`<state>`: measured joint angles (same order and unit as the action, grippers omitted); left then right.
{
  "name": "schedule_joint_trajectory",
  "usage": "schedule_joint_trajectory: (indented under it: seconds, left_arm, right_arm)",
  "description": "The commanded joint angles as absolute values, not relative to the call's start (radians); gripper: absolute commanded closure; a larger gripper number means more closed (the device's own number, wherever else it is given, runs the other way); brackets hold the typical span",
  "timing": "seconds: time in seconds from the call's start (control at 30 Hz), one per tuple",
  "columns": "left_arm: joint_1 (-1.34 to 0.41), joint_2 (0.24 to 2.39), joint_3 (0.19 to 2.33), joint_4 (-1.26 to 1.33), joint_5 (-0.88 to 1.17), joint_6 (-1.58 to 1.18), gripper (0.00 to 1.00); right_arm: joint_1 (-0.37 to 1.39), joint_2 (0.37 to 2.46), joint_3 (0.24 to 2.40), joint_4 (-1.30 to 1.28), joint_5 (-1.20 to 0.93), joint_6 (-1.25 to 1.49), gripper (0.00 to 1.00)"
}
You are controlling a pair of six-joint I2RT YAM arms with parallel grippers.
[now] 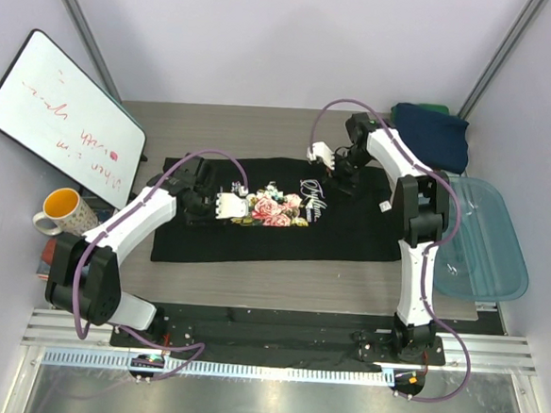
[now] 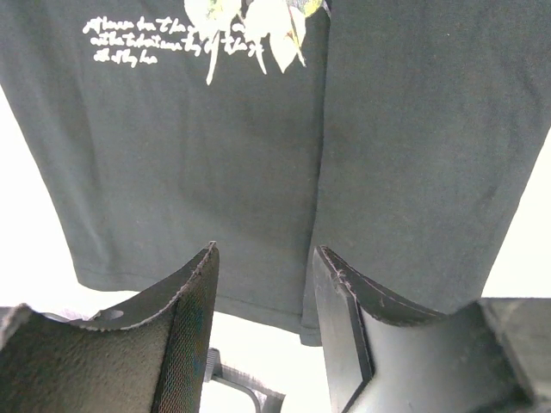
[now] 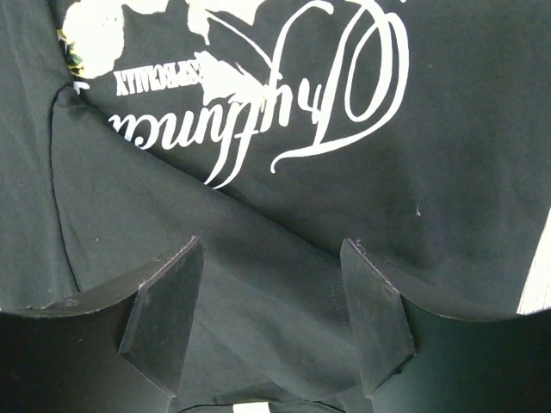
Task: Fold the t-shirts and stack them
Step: Fold the flattened tshirt in 1/3 of the way
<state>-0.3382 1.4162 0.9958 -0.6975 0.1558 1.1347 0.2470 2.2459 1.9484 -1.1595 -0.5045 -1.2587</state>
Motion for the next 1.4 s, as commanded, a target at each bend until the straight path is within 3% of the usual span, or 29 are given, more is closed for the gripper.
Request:
schedule_joint_trajectory:
  seconds: [0.0, 0.27, 0.47, 0.53, 0.57, 0.67, 0.83, 1.37]
  left_arm:
    - [-0.339, 1.410, 0.994, -0.673, 0.156, 1.149, 0.51]
    - [-0.339, 1.439, 1.002, -0.672, 0.161, 1.157, 0.52]
    - [-0.339, 1.457, 1.014, -0.669, 0.160, 1.161, 0.53]
    - [-0.339, 1.459, 1.015, -0.667, 0.158, 1.161, 0.53]
    - [-0.339, 1.460, 1.014, -0.667, 0.158, 1.161, 0.53]
    - [-0.339, 1.460, 1.009, -0.666, 0.156, 1.160, 0.53]
    - [-0.339, 1.466, 1.006, -0.666, 0.161, 1.158, 0.53]
    - [-0.339, 1.503, 1.031, -0.658, 0.164, 1.169, 0.53]
  right_arm:
    - [0.261, 2.246, 1.968, -1.192, -0.522, -1.299, 0.29]
    - [0.272, 2.284, 1.976, -1.195, -0.485, -1.356, 0.30]
    - [0.275, 2.324, 2.005, -1.221, -0.439, -1.425, 0.40]
    - [0.275, 2.336, 2.013, -1.239, -0.428, -1.436, 0.59]
    - [0.275, 2.338, 2.014, -1.244, -0.422, -1.436, 0.75]
    - [0.276, 2.324, 2.011, -1.252, -0.419, -1.427, 0.91]
    - [0.276, 2.269, 1.985, -1.250, -0.408, -1.425, 0.99]
    - [0.290, 2.099, 1.919, -1.293, -0.384, -1.454, 0.99]
